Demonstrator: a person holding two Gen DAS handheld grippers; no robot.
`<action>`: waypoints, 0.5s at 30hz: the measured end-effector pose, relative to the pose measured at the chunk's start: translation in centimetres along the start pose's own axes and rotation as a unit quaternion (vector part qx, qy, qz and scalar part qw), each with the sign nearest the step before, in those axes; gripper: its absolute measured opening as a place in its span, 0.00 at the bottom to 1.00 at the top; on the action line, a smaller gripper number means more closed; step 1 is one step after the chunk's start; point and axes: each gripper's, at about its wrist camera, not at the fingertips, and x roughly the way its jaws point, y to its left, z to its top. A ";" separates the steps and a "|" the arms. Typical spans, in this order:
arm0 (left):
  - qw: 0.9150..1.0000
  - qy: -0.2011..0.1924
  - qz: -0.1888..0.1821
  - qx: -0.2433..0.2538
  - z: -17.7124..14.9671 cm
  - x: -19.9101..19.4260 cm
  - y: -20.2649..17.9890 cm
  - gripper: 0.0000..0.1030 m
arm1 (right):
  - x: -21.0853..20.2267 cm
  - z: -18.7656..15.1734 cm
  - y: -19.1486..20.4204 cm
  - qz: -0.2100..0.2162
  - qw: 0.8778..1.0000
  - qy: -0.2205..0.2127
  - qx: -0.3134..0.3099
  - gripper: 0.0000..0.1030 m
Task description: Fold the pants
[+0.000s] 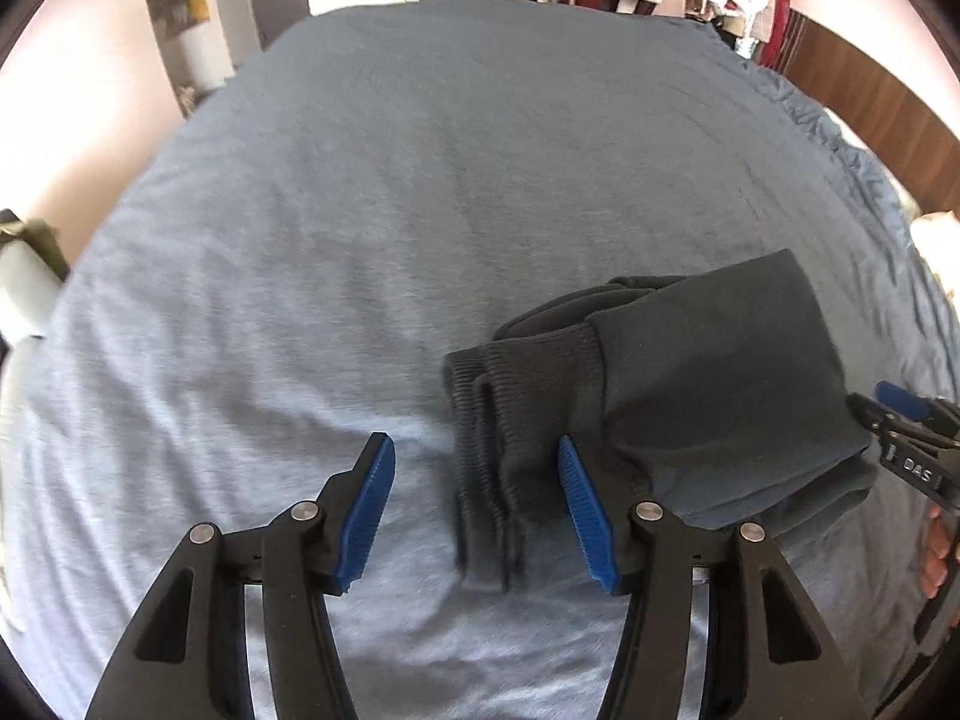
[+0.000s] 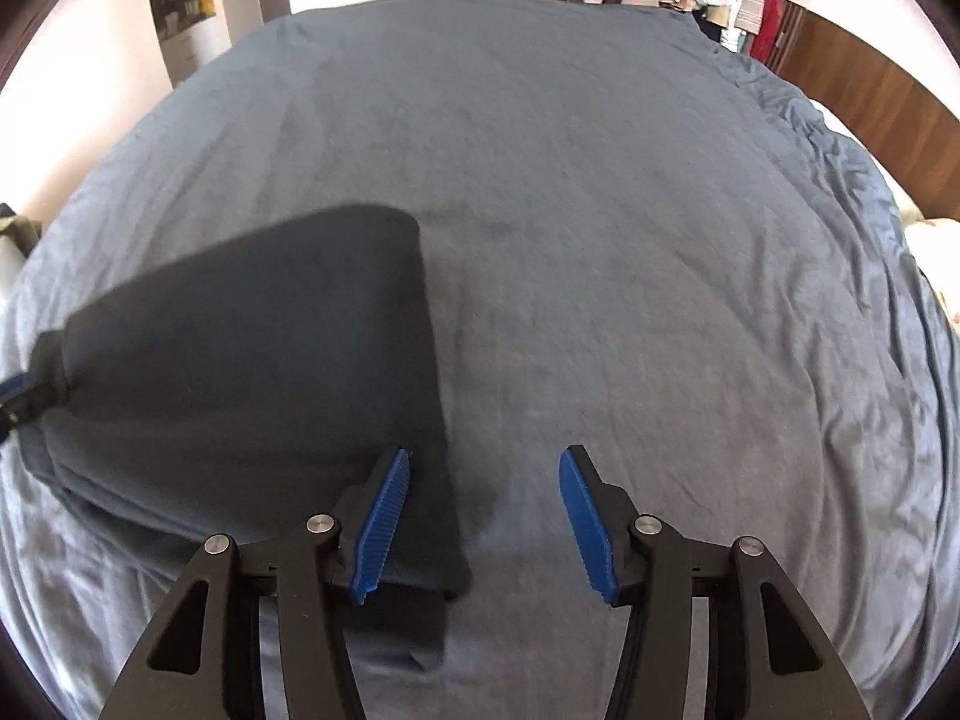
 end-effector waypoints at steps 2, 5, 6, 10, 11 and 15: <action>1.000 -0.009 0.019 -0.001 0.1 -1.2 -0.1 0.54 | -0.3 -0.4 0.1 -0.005 1.000 -0.004 -0.009 0.51; 0.998 -0.036 0.043 0.001 -0.7 -3.8 -1.0 0.54 | -1.0 -0.6 -0.2 -0.008 1.000 -0.012 -0.013 0.51; 0.998 -0.049 0.047 -0.001 -1.1 -5.0 -1.4 0.58 | -1.3 -0.6 -0.6 -0.006 1.000 -0.016 -0.012 0.51; 0.995 -0.087 0.038 -0.004 -1.3 -8.5 -3.4 0.65 | -3.6 -0.9 -2.0 0.010 0.999 -0.051 -0.014 0.56; 0.994 -0.099 0.038 -0.004 -1.5 -9.5 -4.0 0.66 | -4.4 -1.1 -2.4 0.014 0.998 -0.063 -0.016 0.62; 0.991 -0.128 0.026 -0.020 -1.8 -12.2 -5.9 0.74 | -7.8 -1.5 -4.0 0.026 0.993 -0.114 -0.014 0.72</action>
